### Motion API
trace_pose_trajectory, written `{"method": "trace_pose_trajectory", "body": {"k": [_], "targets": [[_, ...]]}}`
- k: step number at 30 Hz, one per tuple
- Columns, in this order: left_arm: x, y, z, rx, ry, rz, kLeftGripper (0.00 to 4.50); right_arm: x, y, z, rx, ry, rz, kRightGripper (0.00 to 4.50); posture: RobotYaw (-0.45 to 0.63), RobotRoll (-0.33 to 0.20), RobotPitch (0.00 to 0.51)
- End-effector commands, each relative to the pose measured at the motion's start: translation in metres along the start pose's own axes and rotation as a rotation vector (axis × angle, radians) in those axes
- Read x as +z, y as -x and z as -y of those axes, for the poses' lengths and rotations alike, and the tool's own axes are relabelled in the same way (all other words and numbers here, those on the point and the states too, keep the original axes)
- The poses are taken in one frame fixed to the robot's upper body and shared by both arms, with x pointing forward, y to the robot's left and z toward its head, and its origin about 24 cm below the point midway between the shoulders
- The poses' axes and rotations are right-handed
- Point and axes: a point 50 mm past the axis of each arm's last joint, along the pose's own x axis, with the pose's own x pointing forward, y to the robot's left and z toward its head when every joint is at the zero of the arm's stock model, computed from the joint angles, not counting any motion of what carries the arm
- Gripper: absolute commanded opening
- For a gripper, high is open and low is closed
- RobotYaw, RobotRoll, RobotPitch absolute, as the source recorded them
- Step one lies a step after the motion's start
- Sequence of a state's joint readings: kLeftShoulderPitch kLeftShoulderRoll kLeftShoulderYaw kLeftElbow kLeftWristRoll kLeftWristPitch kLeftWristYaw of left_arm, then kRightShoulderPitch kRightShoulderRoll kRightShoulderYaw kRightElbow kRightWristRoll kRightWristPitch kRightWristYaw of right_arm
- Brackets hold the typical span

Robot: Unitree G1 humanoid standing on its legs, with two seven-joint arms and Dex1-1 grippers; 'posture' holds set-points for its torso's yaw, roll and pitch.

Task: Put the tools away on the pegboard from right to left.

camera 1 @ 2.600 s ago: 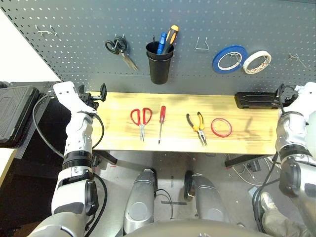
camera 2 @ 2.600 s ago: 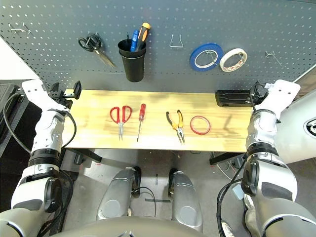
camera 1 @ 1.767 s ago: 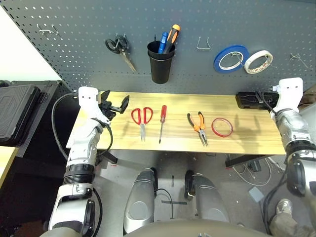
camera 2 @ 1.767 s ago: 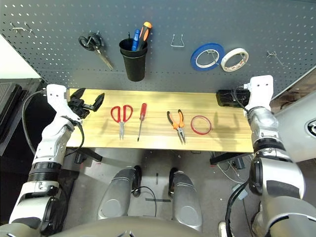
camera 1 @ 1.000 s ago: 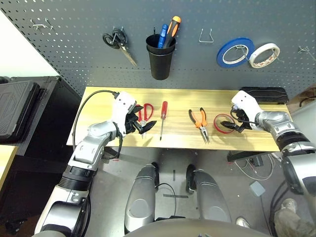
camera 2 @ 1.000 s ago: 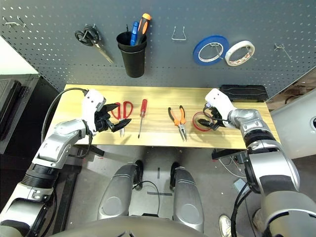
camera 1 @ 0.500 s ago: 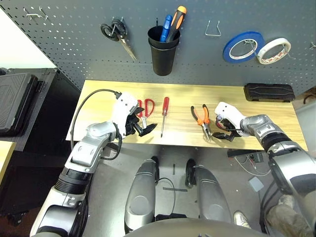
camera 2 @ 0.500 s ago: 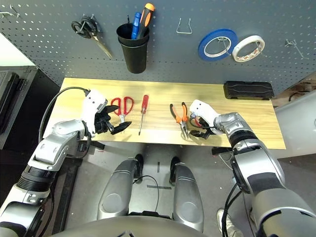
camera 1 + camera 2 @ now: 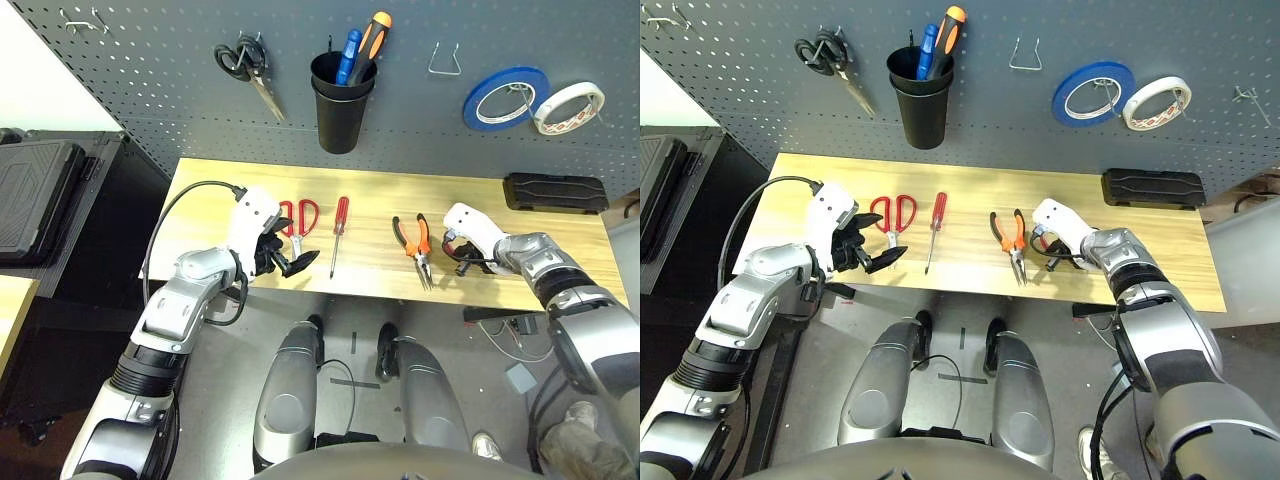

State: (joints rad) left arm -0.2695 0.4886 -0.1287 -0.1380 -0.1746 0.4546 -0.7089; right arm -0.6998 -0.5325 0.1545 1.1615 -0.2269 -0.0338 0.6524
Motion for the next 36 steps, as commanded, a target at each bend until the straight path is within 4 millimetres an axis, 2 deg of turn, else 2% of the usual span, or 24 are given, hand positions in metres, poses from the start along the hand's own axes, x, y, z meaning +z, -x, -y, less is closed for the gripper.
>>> {"method": "trace_pose_trajectory", "body": {"k": [1, 5, 10, 19, 27, 36], "targets": [[0.007, 0.001, 0.0, 0.002, -0.012, 0.09, 4.5, -0.01, 0.007, 0.004, -0.093, -0.024, 0.081, 0.02, 0.26, 0.0, 0.309], [0.021, 0.006, 0.003, -0.014, -0.031, 0.217, 4.5, -0.025, 0.02, 0.008, -0.265, -0.024, 0.172, 0.02, 0.26, 0.0, 0.295], [0.034, 0.014, 0.012, -0.093, -0.048, 0.298, 4.5, -0.041, 0.037, 0.009, -0.438, 0.026, 0.262, 0.02, 0.26, 0.0, 0.28], [0.056, 0.027, 0.036, -0.229, -0.102, 0.436, 4.5, -0.072, 0.059, 0.011, -0.683, -0.014, 0.284, 0.02, 0.26, 0.0, 0.264], [0.082, 0.023, 0.03, -0.14, -0.176, 0.57, 4.5, -0.092, 0.084, 0.026, -0.874, -0.017, 0.255, 0.02, 0.25, 0.0, 0.254], [0.099, 0.024, 0.031, -0.155, -0.167, 0.665, 4.5, -0.099, 0.111, 0.047, -1.037, -0.07, 0.298, 0.02, 0.23, 0.0, 0.245]]}}
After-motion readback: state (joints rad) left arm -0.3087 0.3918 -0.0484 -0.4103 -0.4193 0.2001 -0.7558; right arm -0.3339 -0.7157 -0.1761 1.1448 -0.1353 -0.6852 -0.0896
